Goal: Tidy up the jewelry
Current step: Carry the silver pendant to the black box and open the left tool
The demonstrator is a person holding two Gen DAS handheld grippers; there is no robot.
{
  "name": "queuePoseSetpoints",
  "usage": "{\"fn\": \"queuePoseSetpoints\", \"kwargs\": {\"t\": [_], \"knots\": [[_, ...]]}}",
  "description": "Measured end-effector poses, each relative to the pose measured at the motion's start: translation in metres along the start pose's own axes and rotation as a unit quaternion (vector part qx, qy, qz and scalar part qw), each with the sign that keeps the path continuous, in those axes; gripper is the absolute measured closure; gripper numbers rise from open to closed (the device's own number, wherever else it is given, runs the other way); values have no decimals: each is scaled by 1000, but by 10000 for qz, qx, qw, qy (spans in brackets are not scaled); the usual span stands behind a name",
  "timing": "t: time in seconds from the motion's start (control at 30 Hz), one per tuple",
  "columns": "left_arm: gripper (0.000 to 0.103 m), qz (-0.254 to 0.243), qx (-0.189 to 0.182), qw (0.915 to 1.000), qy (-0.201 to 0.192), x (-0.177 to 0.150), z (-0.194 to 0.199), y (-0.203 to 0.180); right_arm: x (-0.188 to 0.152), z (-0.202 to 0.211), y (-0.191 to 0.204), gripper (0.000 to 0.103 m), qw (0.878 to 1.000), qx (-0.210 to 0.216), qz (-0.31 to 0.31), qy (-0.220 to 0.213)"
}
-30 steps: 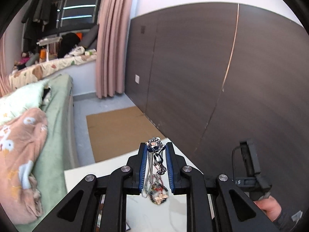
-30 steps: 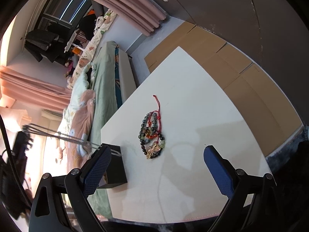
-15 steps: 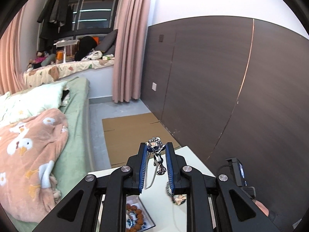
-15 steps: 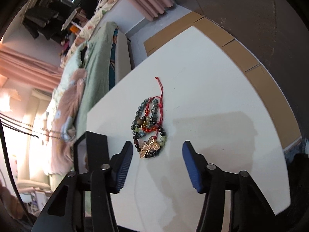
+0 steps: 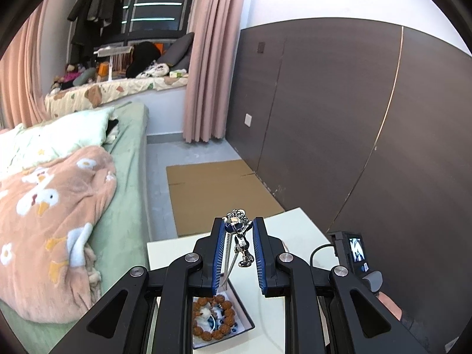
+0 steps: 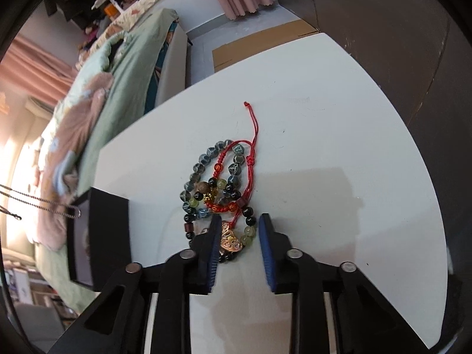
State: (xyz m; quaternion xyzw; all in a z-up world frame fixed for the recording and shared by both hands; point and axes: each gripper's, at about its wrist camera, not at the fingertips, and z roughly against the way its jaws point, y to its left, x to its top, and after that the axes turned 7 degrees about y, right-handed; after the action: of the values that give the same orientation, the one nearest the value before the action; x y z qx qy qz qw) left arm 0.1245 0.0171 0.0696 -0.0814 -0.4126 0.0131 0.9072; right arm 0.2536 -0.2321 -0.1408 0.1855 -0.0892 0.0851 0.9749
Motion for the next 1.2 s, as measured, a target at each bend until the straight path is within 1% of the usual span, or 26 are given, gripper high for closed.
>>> {"fn": "queuePoseSetpoints", "kwargs": {"t": [0.1,0.27,0.33,0.4,0.5,0.63,0.77,0.8,0.83,0.87,0.9,0.93,1.0,1.2], "knots": [[83,67,35,10000,57,-7,-5,4,0,0,1,94,9999,-130,89,-47],[83,225,65,9996,150,-18,-20,12,-3,21,-2,94,9993,231,22,-284],[83,281,78,9994,185,-24,-27,16,-5,32,-4,94,9981,489,-54,-372],[83,377,25,9991,209,-31,-35,20,-7,38,-4,94,9970,644,-78,-422],[82,504,44,9984,268,-41,-46,26,-11,46,0,94,9950,880,-54,-460],[83,705,-153,9969,323,-55,-60,36,-18,54,11,94,9929,1072,37,-520],[80,914,-425,9937,493,-64,-72,45,-23,64,22,94,9898,1252,160,-663],[78,907,-449,9932,579,-67,-75,46,-24,67,25,94,9885,1322,181,-705],[61,894,-427,9930,646,-68,-78,47,-24,71,29,94,9868,1414,215,-765],[35,887,-400,9929,689,-69,-80,48,-25,73,31,94,9857,1467,236,-797],[24,901,-408,9928,670,-69,-80,50,-26,77,35,94,9833,1585,284,-853],[15,930,-434,9928,612,-69,-78,53,-25,79,39,94,9818,1648,323,-887],[15,1009,-453,9924,535,-68,-74,59,-27,82,49,94,9787,1763,435,-957],[15,1287,-280,9900,506,-70,-71,79,-30,84,82,94,9688,2142,744,-1003]]}}
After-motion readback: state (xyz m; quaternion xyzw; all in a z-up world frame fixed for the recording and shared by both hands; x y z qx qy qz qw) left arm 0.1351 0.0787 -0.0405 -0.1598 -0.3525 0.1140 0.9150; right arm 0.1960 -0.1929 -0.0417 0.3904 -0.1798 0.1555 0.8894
